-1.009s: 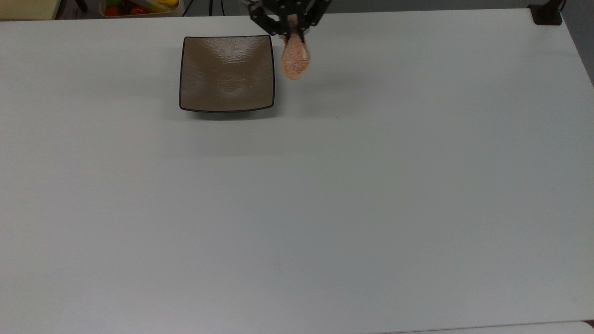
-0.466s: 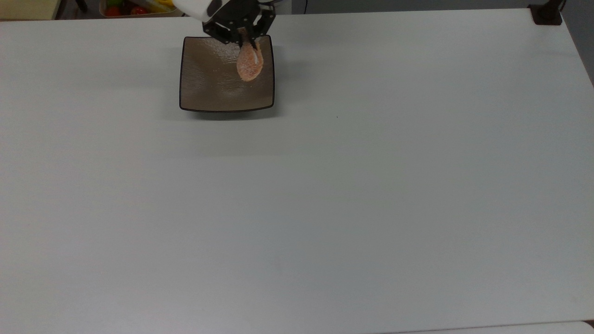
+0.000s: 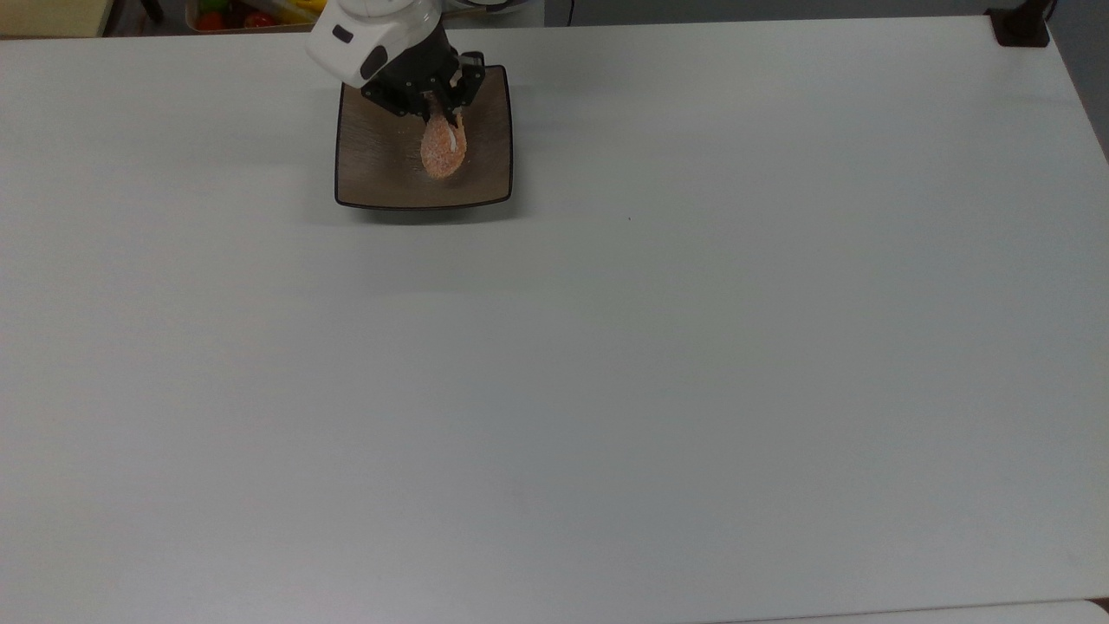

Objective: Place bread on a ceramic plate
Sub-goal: 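Lower the bread roll onto the plate's center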

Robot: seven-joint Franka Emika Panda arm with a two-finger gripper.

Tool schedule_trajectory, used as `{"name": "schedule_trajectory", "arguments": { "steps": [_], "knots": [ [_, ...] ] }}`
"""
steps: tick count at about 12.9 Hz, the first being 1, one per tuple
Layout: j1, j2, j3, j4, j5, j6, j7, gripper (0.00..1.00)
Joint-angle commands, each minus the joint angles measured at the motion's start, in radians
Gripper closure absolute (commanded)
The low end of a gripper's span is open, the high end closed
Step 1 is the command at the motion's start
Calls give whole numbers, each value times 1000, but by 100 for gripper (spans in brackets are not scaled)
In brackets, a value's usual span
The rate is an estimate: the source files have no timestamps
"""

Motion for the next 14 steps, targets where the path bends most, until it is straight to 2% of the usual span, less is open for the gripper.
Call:
{"name": "schedule_trajectory", "arguments": {
  "steps": [1, 2, 4, 5, 14],
  "knots": [
    [1, 2, -12, -55, -41, 55, -28, 76],
    [1, 11, -12, -59, -41, 55, -28, 74],
    [-1, 23, -13, -59, -41, 53, -28, 61],
    [-1, 25, -13, -61, -41, 50, -28, 51],
    [11, 25, -13, -50, -46, 35, -20, 11]
  ]
}}
